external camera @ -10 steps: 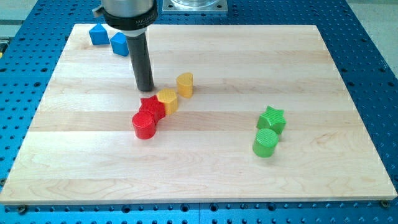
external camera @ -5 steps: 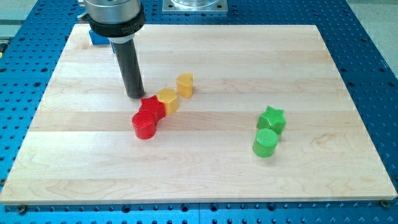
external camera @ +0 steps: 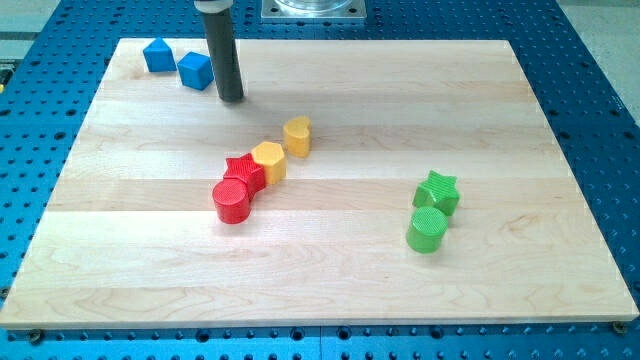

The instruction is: Move the cube towards the heart

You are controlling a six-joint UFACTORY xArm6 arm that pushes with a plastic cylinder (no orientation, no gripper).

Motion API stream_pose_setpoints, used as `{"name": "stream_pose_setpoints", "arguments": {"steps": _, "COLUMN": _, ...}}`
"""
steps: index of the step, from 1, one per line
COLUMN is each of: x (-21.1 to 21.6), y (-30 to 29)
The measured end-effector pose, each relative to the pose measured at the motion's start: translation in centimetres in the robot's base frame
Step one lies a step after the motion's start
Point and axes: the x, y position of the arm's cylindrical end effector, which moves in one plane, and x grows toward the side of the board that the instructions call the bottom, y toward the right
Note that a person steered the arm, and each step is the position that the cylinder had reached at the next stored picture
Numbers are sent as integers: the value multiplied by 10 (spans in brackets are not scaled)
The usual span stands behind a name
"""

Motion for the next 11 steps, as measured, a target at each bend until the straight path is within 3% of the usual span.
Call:
{"name": "stream_pose_setpoints", "arguments": {"steps": 2, "x": -54, "y": -14}}
{"name": "stream_pose_setpoints", "arguments": {"steps": 3, "x": -108, "y": -19}}
{"name": "stream_pose_setpoints", "arguments": {"steps": 4, "x": -111, "y": -31}}
{"name": "stream_pose_setpoints", "arguments": {"steps": 6, "x": -89, "y": -139}}
{"name": "stream_pose_setpoints", "arguments": {"steps": 7, "x": -38, "y": -87}}
{"name": "stream_pose_setpoints", "arguments": {"steps": 8, "x": -36, "y": -76}}
{"name": "stream_pose_setpoints", "arguments": {"steps": 9, "x": -82, "y": -82}}
{"name": "stream_pose_setpoints", "arguments": {"steps": 10, "x": -66, "y": -51}}
{"name": "stream_pose_setpoints", "arguments": {"steps": 11, "x": -19, "y": 1}}
